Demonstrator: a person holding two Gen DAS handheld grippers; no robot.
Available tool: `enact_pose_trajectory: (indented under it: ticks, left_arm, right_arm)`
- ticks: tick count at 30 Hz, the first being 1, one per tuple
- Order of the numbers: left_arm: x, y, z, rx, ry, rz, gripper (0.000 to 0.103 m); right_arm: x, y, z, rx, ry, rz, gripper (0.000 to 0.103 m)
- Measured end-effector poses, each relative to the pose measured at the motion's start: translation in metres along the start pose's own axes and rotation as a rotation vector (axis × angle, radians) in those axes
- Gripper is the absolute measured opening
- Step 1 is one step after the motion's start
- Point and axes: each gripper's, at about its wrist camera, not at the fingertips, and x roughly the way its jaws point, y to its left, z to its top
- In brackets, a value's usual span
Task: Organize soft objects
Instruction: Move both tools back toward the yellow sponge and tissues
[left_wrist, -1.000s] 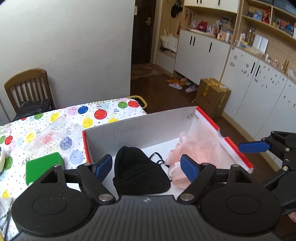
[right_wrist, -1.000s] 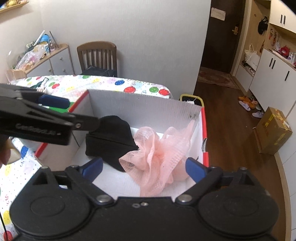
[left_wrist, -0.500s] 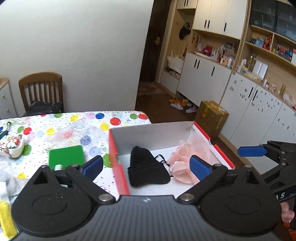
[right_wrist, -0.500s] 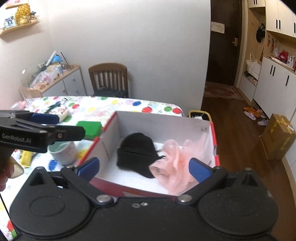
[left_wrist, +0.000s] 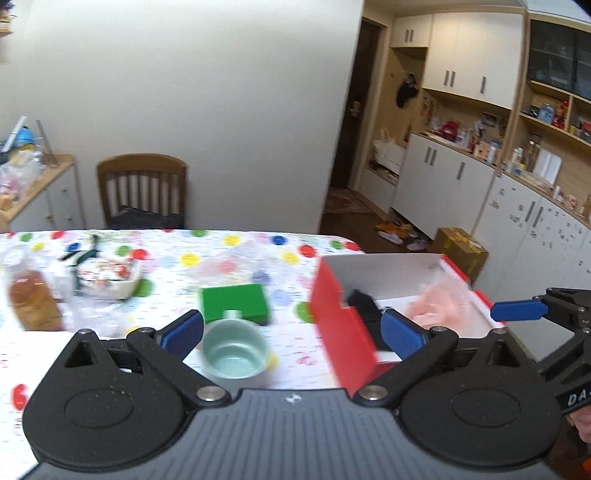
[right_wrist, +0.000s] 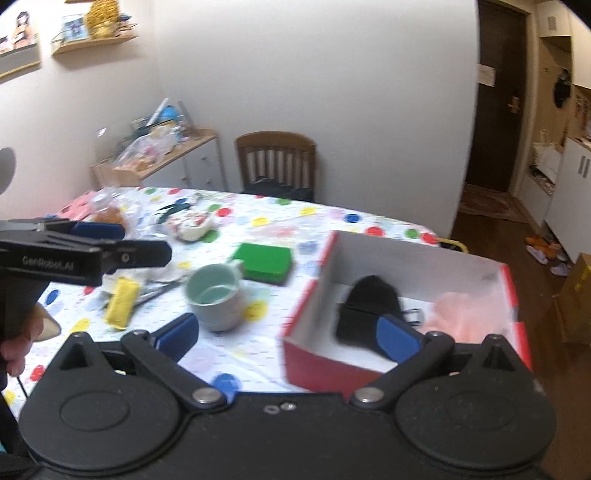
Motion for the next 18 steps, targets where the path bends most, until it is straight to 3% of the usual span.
enact_pose_trajectory:
  ticks: [8, 18]
  left_arm:
    - [-0.025, 0.079, -0.016, -0.063, -0.013, 0.088, 0.103]
    - [-0.036, 0.161, -0.037, -0.074, -0.001, 0.178, 0.103]
  right_arm:
    - [0.034, 0.077, 0.001, -0.036, 0.035, 0.054, 0.102]
    - [0.093, 0.154, -0.002, -0.066, 0.093, 0.082, 0.1]
